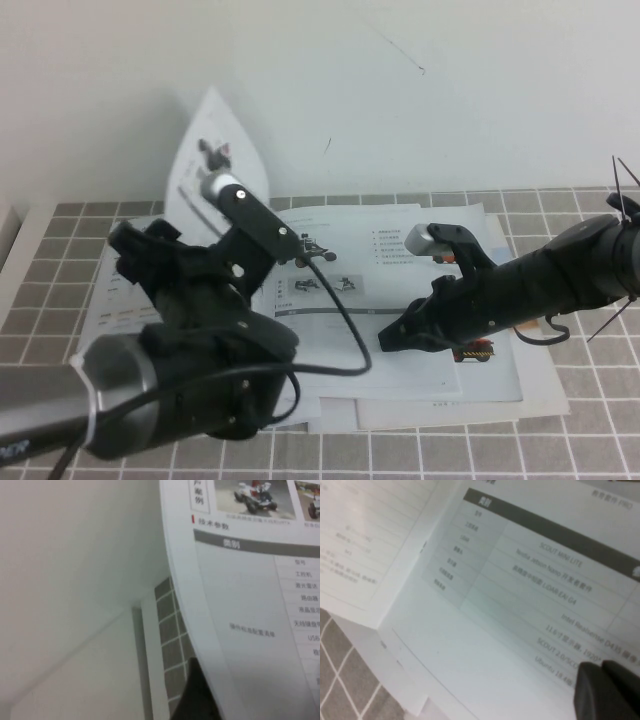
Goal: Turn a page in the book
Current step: Open the closed book
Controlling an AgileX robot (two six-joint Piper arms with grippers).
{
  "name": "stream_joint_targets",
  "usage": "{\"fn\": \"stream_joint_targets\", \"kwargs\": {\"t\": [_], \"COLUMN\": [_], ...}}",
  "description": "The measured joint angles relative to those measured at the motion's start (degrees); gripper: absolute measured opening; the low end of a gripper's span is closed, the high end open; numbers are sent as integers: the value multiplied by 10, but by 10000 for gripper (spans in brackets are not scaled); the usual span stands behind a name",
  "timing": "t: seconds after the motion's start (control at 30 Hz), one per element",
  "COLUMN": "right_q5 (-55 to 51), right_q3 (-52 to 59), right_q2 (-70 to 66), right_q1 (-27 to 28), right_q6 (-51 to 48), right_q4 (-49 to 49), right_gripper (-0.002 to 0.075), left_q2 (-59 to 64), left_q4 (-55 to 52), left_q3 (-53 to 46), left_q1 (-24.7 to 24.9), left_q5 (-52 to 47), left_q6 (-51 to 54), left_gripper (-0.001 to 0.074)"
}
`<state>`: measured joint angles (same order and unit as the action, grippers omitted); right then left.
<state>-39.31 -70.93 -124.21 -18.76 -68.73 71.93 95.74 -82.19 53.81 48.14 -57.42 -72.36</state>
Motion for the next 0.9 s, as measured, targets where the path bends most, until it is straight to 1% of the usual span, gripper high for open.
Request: {"fn": "stream_joint_targets", "kwargs": {"t": [0.17,0.3,0.43,0.5,0.57,0.67,0.73,0.8,0.9], "right_q5": [-1,-1,-1,-1,-2,-2,-5,-8,-19], "right_q3": [0,0,0,0,0,0,0,0,0], "right_q2": [0,0,0,0,0,0,0,0,0], "right_q1": [0,0,0,0,0,0,0,0,0], "right_q6": [0,1,1,1,1,1,1,1,1], "right_q4": [0,0,-1,-1,-1,-1,-2,-6,-9], "right_gripper": [11,11,11,11,11,11,11,11,11], "left_q2": [0,0,-1,-4,-15,-55,-85,-111,-117], "left_q4": [51,72,74,78,83,82,62,13,-92], "left_q3": [0,0,-12,-18,-20,-20,-20,-20,-20], "left_q1": [-64,-109,-141,-148,-146,-118,-92,-67,-48], "left_q5": [1,1,13,19,30,74,137,230,341], "left_q6": [41,55,56,56,56,56,55,37,-38], "left_gripper": [475,446,425,421,419,416,416,416,416]}}
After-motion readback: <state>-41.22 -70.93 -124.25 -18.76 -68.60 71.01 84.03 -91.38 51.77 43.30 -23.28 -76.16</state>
